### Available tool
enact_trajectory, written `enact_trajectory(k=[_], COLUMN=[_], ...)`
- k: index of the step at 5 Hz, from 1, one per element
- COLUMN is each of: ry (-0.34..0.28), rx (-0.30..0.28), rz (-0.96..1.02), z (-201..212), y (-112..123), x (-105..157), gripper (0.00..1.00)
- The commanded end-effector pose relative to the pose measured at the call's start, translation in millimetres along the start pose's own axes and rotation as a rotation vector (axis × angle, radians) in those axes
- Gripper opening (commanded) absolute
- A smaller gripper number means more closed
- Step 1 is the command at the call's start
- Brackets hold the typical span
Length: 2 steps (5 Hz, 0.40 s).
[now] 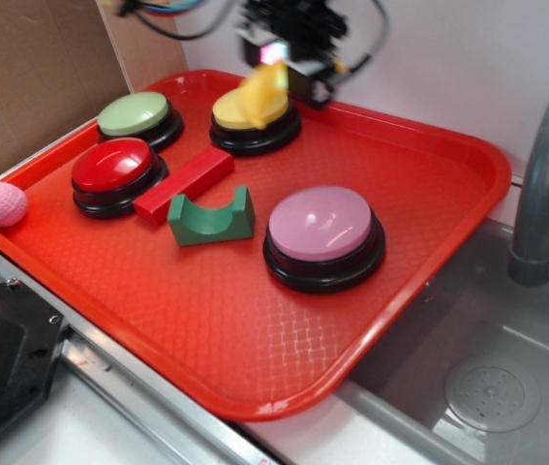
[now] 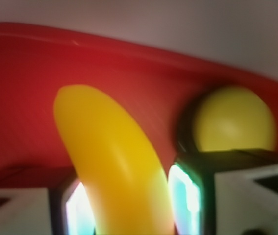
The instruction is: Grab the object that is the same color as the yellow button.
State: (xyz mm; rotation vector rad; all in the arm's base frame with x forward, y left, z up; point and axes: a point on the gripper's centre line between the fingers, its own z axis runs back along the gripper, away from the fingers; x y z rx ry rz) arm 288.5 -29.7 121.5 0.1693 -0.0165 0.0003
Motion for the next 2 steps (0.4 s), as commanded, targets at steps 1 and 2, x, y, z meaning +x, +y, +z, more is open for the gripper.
enact_trajectory(k=[1,2], ry=[-0.076,-0.053], rx=[-0.032,-0.035], rz=[0.230,0.260], z=[35.7,28.8], y=[14.0,14.3], x=[-44.9,-43.3], gripper=[0.00,0.00])
